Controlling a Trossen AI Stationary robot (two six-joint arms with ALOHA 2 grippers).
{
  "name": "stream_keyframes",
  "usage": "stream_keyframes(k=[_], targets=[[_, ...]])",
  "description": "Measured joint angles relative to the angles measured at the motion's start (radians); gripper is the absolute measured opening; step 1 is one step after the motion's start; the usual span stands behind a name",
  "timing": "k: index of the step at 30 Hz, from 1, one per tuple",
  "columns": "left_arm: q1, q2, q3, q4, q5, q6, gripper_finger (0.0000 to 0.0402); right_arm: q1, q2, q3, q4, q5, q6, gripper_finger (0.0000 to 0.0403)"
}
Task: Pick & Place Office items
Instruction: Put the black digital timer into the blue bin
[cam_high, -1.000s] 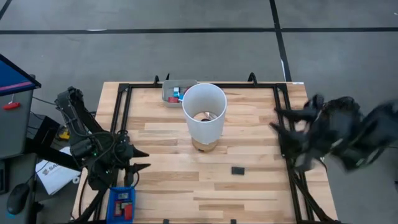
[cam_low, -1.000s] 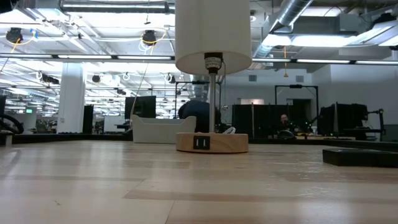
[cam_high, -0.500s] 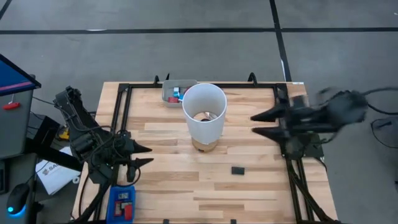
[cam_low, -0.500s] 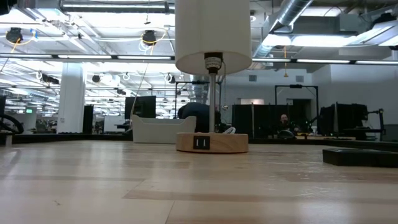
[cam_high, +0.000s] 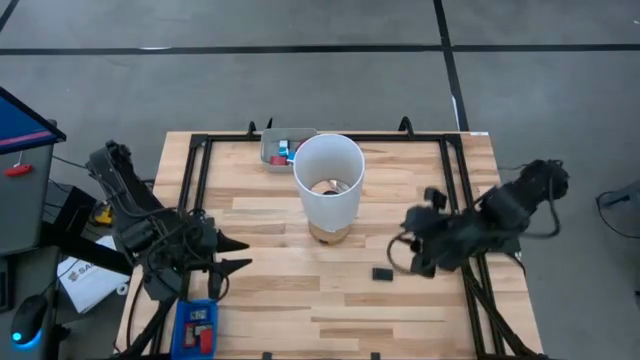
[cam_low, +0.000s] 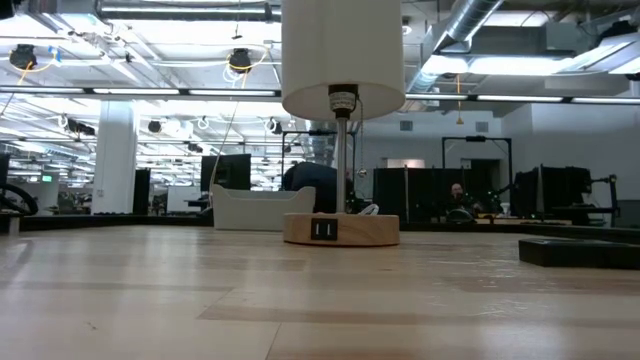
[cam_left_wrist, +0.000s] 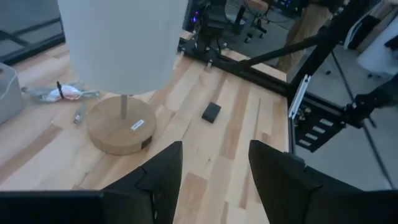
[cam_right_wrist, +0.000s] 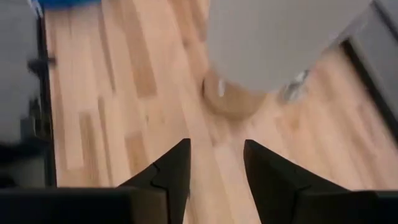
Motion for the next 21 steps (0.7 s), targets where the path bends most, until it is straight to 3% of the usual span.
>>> stream_keyframes(k=[6,11,21], targets=[[0.0,0.074,0.0,0.105,0.0,0.15,0.019,0.022,-0.021,-0.32,0.141,-0.089,0.095,0.0165],[0.0,0.109,0.0,0.14,0.0,0.173,0.0206,0.045,-0.05,-0.583,0.466,-0.216,0.147,0.0188],[0.0,0.111,0.0,0.155,0.001,0.166,0.0212,0.058,0.015,-0.801,0.643,-0.181,0.055,0.0219]])
